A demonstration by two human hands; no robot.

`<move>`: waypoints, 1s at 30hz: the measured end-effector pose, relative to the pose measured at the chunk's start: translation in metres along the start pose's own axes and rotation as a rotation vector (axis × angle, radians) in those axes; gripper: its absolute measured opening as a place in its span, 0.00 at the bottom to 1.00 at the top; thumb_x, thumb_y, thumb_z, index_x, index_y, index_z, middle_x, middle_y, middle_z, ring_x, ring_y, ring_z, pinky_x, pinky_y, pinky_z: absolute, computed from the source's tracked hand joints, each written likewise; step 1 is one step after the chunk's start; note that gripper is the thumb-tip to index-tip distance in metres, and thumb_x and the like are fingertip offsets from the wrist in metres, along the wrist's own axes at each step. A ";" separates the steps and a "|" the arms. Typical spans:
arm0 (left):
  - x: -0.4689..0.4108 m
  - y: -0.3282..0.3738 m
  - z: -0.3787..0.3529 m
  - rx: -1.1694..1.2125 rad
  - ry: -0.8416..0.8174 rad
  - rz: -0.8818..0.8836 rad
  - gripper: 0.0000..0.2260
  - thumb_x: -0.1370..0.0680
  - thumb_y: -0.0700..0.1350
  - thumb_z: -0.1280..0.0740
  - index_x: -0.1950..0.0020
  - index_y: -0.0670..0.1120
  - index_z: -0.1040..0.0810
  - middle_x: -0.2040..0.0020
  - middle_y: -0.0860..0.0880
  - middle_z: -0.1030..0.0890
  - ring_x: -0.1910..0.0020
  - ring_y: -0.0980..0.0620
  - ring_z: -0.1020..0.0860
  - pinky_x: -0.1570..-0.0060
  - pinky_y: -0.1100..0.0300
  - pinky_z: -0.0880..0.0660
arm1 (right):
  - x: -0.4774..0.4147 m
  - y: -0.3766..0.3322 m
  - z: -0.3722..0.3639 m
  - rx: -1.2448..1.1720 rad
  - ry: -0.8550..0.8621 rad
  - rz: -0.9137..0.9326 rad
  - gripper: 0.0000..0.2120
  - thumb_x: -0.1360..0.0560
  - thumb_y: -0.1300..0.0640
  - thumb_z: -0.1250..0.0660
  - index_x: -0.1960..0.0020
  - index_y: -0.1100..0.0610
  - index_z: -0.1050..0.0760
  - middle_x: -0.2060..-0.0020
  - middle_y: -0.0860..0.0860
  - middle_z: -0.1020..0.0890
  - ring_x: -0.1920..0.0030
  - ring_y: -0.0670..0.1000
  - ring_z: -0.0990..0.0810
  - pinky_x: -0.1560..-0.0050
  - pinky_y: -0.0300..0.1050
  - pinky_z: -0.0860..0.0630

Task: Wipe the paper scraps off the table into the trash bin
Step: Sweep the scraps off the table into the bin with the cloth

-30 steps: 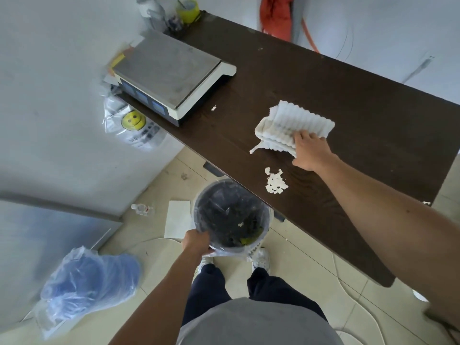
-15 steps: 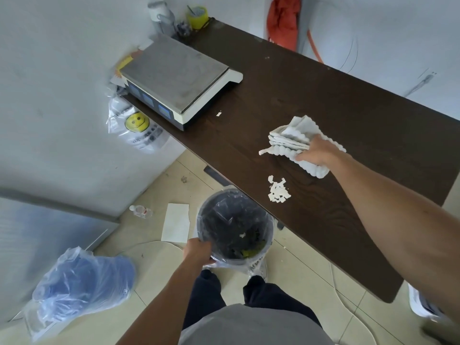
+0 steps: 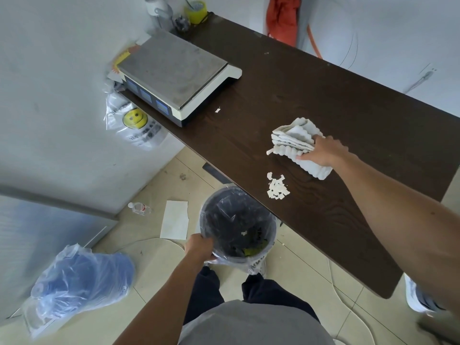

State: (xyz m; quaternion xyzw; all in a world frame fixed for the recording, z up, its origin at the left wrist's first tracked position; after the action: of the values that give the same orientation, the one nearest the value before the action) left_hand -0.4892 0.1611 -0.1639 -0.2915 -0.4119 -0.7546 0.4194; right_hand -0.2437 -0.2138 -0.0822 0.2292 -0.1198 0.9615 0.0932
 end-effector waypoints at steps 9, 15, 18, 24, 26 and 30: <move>-0.002 0.005 -0.004 0.023 -0.010 0.001 0.09 0.19 0.42 0.38 0.49 0.40 0.19 0.56 0.43 0.15 0.61 0.44 0.14 0.55 0.49 0.15 | 0.011 -0.001 -0.029 -0.105 0.008 0.010 0.40 0.31 0.35 0.29 0.30 0.60 0.36 0.37 0.58 0.25 0.38 0.60 0.25 0.38 0.58 0.28; -0.003 0.013 -0.005 0.007 -0.004 -0.007 0.07 0.20 0.42 0.37 0.55 0.44 0.21 0.60 0.45 0.15 0.68 0.47 0.14 0.65 0.56 0.16 | 0.023 -0.016 -0.042 0.021 0.033 0.108 0.36 0.29 0.34 0.33 0.31 0.56 0.36 0.38 0.56 0.25 0.39 0.59 0.25 0.41 0.57 0.29; -0.002 0.017 -0.005 -0.008 0.006 -0.009 0.08 0.20 0.43 0.37 0.57 0.45 0.21 0.62 0.47 0.15 0.71 0.49 0.15 0.70 0.60 0.19 | 0.032 -0.021 -0.052 0.016 0.040 0.140 0.35 0.29 0.34 0.33 0.32 0.55 0.35 0.40 0.55 0.25 0.41 0.58 0.25 0.44 0.56 0.29; -0.001 0.023 -0.005 -0.039 0.016 -0.009 0.08 0.21 0.44 0.37 0.58 0.45 0.20 0.66 0.48 0.15 0.74 0.52 0.16 0.76 0.64 0.25 | 0.055 -0.042 -0.071 0.042 0.042 0.213 0.33 0.29 0.36 0.32 0.33 0.55 0.35 0.41 0.54 0.25 0.41 0.57 0.24 0.44 0.55 0.29; 0.000 0.023 -0.006 -0.046 0.013 -0.012 0.08 0.21 0.44 0.37 0.58 0.45 0.20 0.65 0.48 0.15 0.75 0.53 0.17 0.78 0.65 0.26 | 0.064 -0.051 -0.078 0.044 0.036 0.240 0.33 0.28 0.37 0.31 0.32 0.55 0.35 0.40 0.54 0.25 0.40 0.58 0.25 0.43 0.55 0.29; -0.002 0.024 -0.007 -0.047 0.009 -0.018 0.07 0.22 0.44 0.36 0.57 0.45 0.21 0.64 0.47 0.15 0.73 0.52 0.16 0.76 0.64 0.25 | 0.082 -0.069 -0.091 0.026 0.033 0.291 0.34 0.29 0.38 0.31 0.32 0.56 0.35 0.39 0.55 0.25 0.38 0.58 0.26 0.41 0.56 0.30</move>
State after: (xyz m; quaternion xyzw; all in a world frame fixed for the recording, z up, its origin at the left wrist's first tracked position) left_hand -0.4681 0.1487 -0.1598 -0.2940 -0.3946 -0.7693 0.4075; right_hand -0.3379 -0.1130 -0.1097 0.1948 -0.1377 0.9699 -0.0481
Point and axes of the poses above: each hand's wrist, its own x-axis away from the middle knuckle, its own z-axis out of the back of the hand, y = z × x, the point moved 6 cm from there along -x, towards the middle knuckle
